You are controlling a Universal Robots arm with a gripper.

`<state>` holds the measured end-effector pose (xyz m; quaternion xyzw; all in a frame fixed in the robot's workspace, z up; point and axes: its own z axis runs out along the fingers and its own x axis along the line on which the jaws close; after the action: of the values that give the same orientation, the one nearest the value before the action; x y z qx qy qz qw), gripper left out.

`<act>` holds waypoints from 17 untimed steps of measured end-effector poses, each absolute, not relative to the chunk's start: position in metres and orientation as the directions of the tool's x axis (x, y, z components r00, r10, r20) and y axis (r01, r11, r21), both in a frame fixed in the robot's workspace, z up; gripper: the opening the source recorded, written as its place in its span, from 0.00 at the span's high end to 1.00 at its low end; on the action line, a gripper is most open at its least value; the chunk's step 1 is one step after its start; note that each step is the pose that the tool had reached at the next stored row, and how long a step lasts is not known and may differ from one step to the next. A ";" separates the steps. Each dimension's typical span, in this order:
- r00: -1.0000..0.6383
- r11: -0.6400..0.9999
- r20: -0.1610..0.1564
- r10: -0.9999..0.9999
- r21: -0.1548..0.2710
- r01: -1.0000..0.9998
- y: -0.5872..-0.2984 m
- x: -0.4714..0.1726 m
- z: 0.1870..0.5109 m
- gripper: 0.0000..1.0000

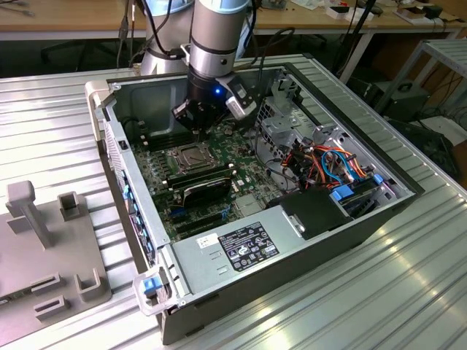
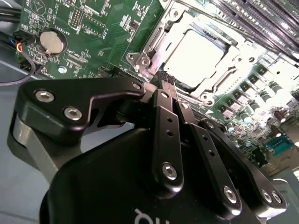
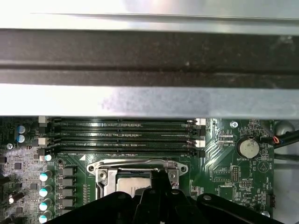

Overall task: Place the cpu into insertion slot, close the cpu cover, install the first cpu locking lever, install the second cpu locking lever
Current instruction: 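Install the second cpu locking lever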

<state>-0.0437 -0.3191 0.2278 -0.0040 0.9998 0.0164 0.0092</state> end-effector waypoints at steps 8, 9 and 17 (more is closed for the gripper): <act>-1.000 0.999 -0.019 -0.008 0.033 -0.008 -0.341 -0.044 0.228 0.89; -1.000 0.999 -0.019 -0.008 0.033 -0.008 -0.343 -0.044 0.228 0.89; -1.000 0.999 -0.017 -0.008 0.033 -0.008 -0.357 -0.042 0.228 0.89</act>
<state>-0.0419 -0.3565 0.2284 -0.0040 0.9998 0.0164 0.0084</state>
